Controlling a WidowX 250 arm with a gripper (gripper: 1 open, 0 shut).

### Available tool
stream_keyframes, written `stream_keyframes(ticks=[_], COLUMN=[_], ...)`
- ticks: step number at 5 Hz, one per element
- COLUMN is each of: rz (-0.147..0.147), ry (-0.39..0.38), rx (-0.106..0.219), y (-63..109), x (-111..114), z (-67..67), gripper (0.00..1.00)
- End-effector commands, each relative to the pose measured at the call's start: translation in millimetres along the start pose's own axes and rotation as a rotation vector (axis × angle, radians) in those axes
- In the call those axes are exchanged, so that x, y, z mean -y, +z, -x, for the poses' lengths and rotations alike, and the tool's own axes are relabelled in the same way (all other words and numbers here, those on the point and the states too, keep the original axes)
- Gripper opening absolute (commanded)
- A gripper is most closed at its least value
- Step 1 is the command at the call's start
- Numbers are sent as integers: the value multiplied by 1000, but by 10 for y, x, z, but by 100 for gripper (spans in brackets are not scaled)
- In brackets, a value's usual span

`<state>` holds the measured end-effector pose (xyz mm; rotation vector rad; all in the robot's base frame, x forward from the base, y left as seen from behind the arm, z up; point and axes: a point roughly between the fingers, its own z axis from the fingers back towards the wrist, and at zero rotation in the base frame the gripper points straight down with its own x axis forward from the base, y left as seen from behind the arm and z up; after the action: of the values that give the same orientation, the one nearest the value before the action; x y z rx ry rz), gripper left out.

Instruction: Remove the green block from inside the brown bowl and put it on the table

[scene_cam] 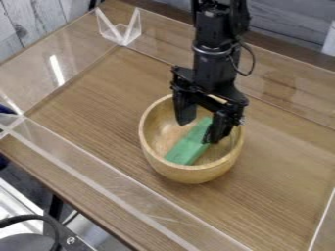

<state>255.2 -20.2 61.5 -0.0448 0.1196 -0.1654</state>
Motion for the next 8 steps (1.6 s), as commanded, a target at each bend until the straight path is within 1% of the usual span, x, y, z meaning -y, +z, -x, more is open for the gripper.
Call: stream_keyframes(ticks=[1,3,8], rz=[-5,-3,-3], ry=[-13,-21,-35], rx=[66,87,117], y=[150,196,233], x=[16,26,34], z=[-55,-60,-73], gripper=[100,100,100])
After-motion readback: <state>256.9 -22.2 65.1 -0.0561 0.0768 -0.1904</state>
